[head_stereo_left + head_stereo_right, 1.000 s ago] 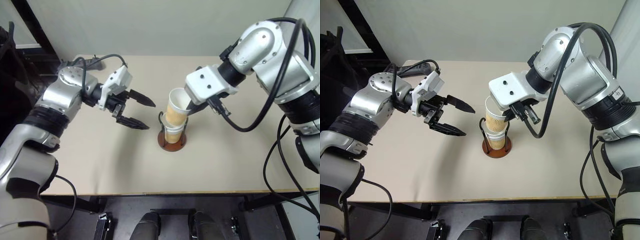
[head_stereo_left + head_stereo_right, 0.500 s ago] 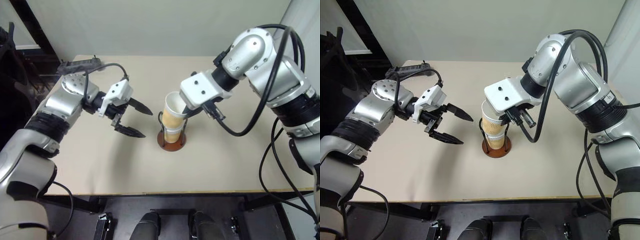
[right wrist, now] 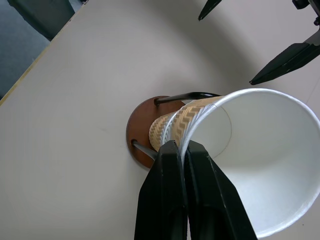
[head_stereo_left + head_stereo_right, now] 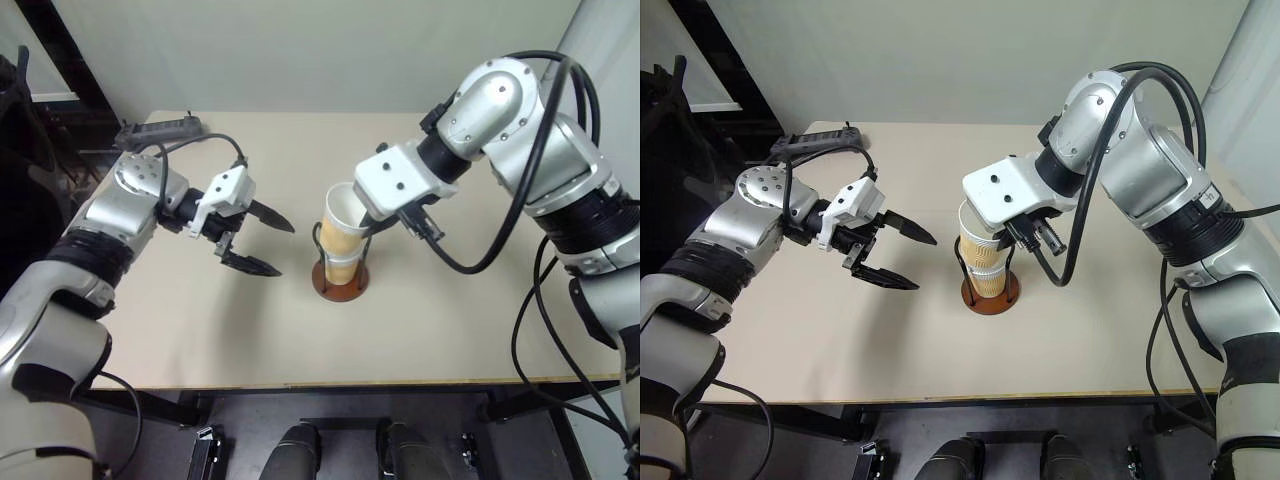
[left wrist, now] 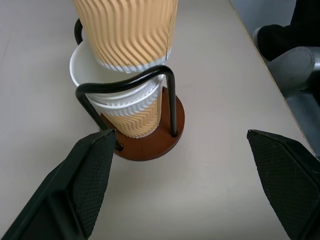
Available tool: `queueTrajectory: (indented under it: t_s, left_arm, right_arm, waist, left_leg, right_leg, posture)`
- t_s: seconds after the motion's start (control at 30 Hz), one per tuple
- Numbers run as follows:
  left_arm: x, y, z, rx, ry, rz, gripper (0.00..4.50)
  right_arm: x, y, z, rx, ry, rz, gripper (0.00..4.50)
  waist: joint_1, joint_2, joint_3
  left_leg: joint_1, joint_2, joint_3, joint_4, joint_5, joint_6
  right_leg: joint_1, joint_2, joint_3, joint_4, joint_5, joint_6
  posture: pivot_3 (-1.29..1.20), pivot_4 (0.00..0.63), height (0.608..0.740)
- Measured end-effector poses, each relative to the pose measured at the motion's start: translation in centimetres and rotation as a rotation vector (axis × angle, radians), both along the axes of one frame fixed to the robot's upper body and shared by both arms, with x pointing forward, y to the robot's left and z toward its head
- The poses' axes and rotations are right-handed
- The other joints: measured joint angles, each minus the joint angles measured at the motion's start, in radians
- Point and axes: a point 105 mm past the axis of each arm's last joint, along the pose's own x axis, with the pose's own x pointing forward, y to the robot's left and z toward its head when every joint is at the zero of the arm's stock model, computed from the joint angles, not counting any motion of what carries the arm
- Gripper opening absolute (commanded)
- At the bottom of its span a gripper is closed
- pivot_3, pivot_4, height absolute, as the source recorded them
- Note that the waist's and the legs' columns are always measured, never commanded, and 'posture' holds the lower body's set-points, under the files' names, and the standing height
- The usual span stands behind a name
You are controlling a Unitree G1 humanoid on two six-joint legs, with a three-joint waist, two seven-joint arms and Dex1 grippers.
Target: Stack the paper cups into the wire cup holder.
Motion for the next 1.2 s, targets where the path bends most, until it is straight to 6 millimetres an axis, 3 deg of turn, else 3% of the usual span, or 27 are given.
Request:
queueTrajectory:
  t_s: [0.73,1.2]
  left_arm:
    - [-0.1,-0.3,-0.1,0.001,0.005,-0.011,4.50]
    - [0.0,-0.2,-0.1,0.000,0.007,-0.006,4.50]
  right_arm:
    - [0.3,0.6,1.1,0.022,-0.016,-0.002,0.01]
    - [0.8,0.5,-0.1,0.009,-0.002,-0.009,0.01]
  waist:
    - [0.000,0.000,0.000]
    - [-0.001,0.000,0.000]
  left_leg:
    - [0.000,0.000,0.000,0.000,0.000,0.000]
    - [0.000,0.000,0.000,0.000,0.000,-0.001]
  right_leg:
    - [-0.002,0.000,0.000,0.003,-0.002,-0.003]
    - [-0.003,0.000,0.000,0.005,-0.002,-0.003]
  posture:
    - [0.00,0.150,0.740]
    - [0.00,0.150,0.740]
